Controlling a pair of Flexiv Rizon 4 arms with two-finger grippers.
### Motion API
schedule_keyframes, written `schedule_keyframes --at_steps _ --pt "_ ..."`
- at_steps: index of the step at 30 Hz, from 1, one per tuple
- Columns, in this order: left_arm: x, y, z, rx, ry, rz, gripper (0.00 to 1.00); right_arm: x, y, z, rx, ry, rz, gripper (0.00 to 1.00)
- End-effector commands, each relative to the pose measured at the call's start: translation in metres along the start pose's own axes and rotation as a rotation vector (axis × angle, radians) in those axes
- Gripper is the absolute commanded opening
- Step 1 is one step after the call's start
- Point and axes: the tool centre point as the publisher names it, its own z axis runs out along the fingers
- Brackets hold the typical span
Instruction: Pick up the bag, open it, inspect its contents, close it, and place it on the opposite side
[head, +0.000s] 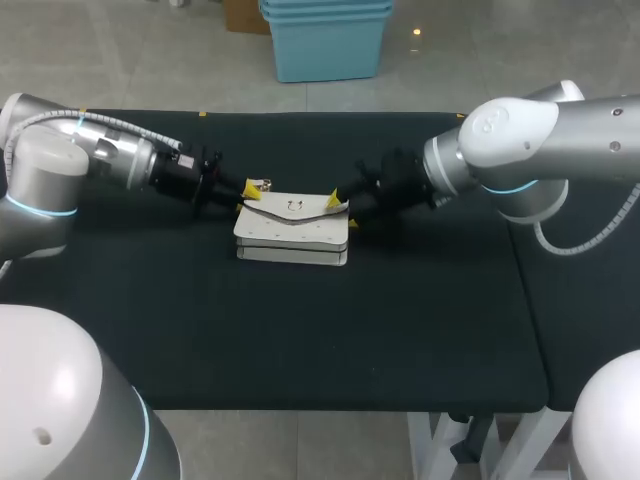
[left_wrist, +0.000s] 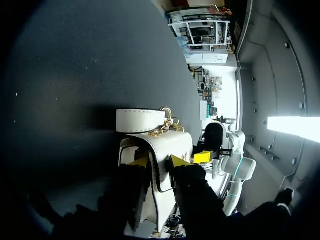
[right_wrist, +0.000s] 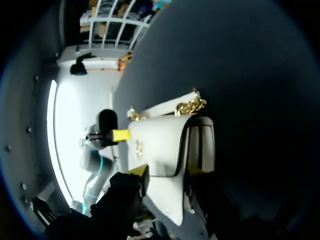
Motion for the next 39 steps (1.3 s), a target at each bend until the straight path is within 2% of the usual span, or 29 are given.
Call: schedule_keyframes --at_steps 1,9,10,11,12,13,21,23,24,28,33,39 --pt "-0.006 -0.001 0.006 0.013 0.001 -0.018 0.0 -0.003 0.002 0.008 0.004 -0.011 0.008 0.0" --pt "-0.017 -0.002 0.005 0.03 0.003 -0.059 0.0 -0.01 0.002 0.009 0.009 -0.017 0.024 0.0" --pt "-0.015 -0.001 0.004 0.033 0.0 -0.056 0.27 -0.009 0.002 0.007 0.01 -0.019 0.026 0.0" --pt "-0.013 0.002 0.003 0.036 -0.003 -0.052 0.6 -0.008 0.002 0.005 0.0 -0.02 0.024 0.33" --pt "-0.01 0.004 0.002 0.038 -0.003 -0.045 0.94 -0.005 0.002 0.001 -0.006 -0.02 0.018 0.96" --pt "-0.007 0.006 0.001 0.042 -0.003 -0.037 1.0 -0.003 0.001 -0.002 -0.011 -0.02 0.013 1.0" --pt "0.013 0.027 -0.009 0.064 -0.003 0.0 1.0 0.006 0.003 -0.029 -0.041 -0.05 -0.018 1.0" --pt "0.016 0.031 -0.009 0.065 -0.004 -0.002 0.71 0.006 0.004 -0.035 -0.045 -0.074 -0.027 1.0" --pt "0.016 0.033 -0.009 0.064 -0.004 -0.004 0.71 0.005 0.004 -0.038 -0.047 -0.086 -0.03 1.0" --pt "0.016 0.038 -0.008 0.071 -0.013 -0.036 0.48 0.001 0.007 -0.05 -0.052 -0.143 -0.04 1.0" --pt "0.019 0.047 -0.007 0.07 -0.021 -0.061 0.36 -0.003 0.008 -0.063 -0.076 -0.21 -0.063 1.0" --pt "0.02 0.058 -0.006 0.08 -0.065 -0.082 0.35 -0.01 0.01 -0.07 -0.075 -0.277 -0.062 1.0"
